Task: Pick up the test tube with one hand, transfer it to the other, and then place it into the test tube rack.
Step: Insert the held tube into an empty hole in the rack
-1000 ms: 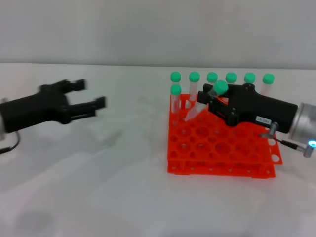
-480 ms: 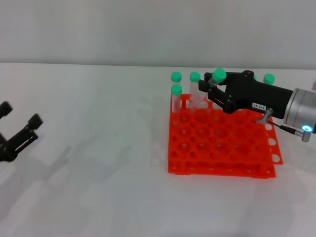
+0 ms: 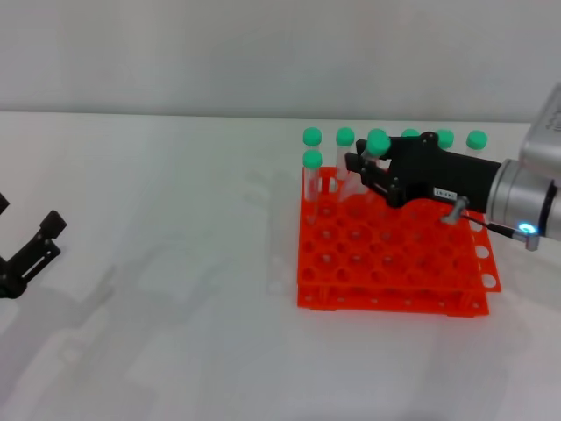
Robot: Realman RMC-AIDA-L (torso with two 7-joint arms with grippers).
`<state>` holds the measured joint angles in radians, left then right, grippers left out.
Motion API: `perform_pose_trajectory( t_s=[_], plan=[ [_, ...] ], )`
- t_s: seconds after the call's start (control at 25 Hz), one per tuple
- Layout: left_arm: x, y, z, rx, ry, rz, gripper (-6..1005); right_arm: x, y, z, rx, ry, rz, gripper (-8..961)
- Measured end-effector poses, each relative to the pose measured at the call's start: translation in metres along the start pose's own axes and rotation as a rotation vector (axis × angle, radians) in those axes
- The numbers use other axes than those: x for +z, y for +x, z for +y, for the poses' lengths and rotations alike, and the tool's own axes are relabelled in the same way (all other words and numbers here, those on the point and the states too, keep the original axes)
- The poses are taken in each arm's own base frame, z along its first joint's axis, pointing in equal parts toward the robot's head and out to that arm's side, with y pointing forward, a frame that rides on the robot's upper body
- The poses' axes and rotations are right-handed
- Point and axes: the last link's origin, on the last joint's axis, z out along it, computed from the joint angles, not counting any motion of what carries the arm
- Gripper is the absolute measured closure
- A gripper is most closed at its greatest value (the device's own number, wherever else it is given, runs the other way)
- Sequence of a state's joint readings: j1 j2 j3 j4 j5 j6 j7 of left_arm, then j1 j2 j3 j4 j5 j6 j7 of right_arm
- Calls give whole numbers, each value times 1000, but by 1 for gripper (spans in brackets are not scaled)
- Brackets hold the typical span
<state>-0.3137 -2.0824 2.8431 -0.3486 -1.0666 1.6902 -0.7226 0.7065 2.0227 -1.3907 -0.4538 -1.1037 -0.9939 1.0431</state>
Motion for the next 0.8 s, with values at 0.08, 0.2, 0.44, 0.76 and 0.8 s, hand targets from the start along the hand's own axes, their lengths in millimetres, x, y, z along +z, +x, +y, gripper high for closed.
perform_pose_trajectory(
  t_s=[0.08,0.2,0.44,0.76,0.8],
  plan=[
    [1,0,1,-2,-4,5,106,3,0,1,-10,-2,15,669],
    [2,-1,2,3,-5,7,106,7,0,0,-22,3,32,665],
    [2,-1,3,3,-5,7,106,10,0,-2,-30,19,43,656],
    [2,-2,3,1,-3,7,106,21,-2,-3,-65,23,91,645],
    [2,-2,3,1,-2,6,106,24,-1,-2,-75,25,107,644]
  ],
)
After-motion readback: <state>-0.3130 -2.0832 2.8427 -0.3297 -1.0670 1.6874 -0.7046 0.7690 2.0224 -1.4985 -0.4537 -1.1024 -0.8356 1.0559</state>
